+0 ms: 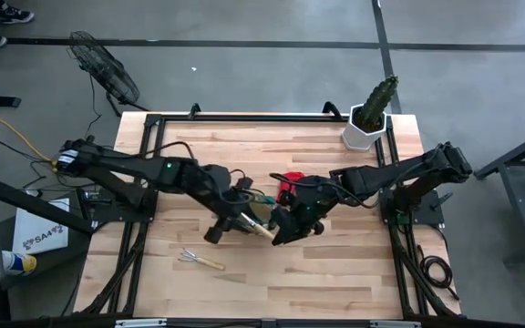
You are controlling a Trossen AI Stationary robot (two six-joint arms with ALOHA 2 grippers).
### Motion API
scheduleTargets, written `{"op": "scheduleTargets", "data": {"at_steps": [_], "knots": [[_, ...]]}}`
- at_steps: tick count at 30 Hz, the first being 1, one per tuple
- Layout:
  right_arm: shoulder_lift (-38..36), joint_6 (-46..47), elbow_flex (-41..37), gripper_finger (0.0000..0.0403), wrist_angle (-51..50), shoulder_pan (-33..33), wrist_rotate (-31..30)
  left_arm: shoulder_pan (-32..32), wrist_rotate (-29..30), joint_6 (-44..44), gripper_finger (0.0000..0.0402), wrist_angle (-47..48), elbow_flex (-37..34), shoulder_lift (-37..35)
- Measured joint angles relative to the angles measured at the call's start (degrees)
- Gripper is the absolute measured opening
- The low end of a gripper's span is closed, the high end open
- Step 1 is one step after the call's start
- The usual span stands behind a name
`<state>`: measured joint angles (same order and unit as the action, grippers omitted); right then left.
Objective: Pick & Place Garden tools in Gardening bag
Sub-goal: Put the light brown trowel into the gardening bag
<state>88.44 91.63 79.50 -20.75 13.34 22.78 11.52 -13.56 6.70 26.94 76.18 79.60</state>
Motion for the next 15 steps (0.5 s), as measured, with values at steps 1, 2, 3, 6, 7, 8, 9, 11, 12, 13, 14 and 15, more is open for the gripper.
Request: {"op": "scheduleTargets", "data": {"at_steps": [1, 2, 3, 6, 7, 8, 9, 11, 12, 13, 14, 15], "knots": [[0.0, 0.0, 0.0, 0.0058, 0.0, 0.0, -0.2, 0.4, 0.2, 0.7, 0.0161, -0.1, 0.4, 0.5], [0.0, -0.2, 0.0, 0.0058, 0.0, 0.0, -0.4, 0.8, 0.8, 1.5, 0.0161, 0.0, 0.6, 0.9], [0.0, -0.4, 0.0, 0.0058, 0.0, 0.0, -0.4, 1.3, 1.4, 2.7, 0.0162, 0.2, 0.9, 1.4], [0.0, -0.5, 0.0, 0.0058, -0.2, -0.3, -0.8, 3.4, 4.6, 6.1, 0.0162, -0.4, 1.0, 2.6], [0.0, -0.7, -0.1, 0.0058, -0.2, -0.3, -0.8, 4.1, 6.0, 7.1, 0.0162, -0.8, 1.0, 3.0], [0.0, -0.8, -0.1, 0.0058, -0.4, -0.3, -0.8, 4.7, 8.0, 8.2, 0.0162, -1.0, 1.0, 3.1], [0.0, -0.9, -0.1, 0.0058, -0.7, -0.3, -0.9, 5.4, 10.2, 9.0, 0.0162, -1.0, 1.0, 3.2], [0.0, -1.2, -0.1, 0.0058, -0.7, -0.4, -0.9, 6.4, 15.1, 9.9, 0.0162, -1.2, 1.0, 3.8], [0.0, -1.3, -0.1, 0.0058, -0.6, -0.4, -0.9, 6.7, 17.7, 10.1, 0.0162, -1.7, 1.0, 4.1], [0.0, -1.6, -0.1, 0.0058, 0.0, -0.4, -1.0, 7.0, 20.2, 10.3, 0.0162, -1.8, 1.0, 4.3], [0.0, -1.7, -0.1, 0.0058, 0.4, -0.4, -0.9, 7.2, 21.9, 10.7, 0.0162, -1.3, 1.0, 4.5], [-0.1, -1.7, -0.1, 0.0058, 0.4, -0.3, -0.9, 7.2, 23.0, 11.3, 0.0161, -1.0, 0.8, 4.5]]}}
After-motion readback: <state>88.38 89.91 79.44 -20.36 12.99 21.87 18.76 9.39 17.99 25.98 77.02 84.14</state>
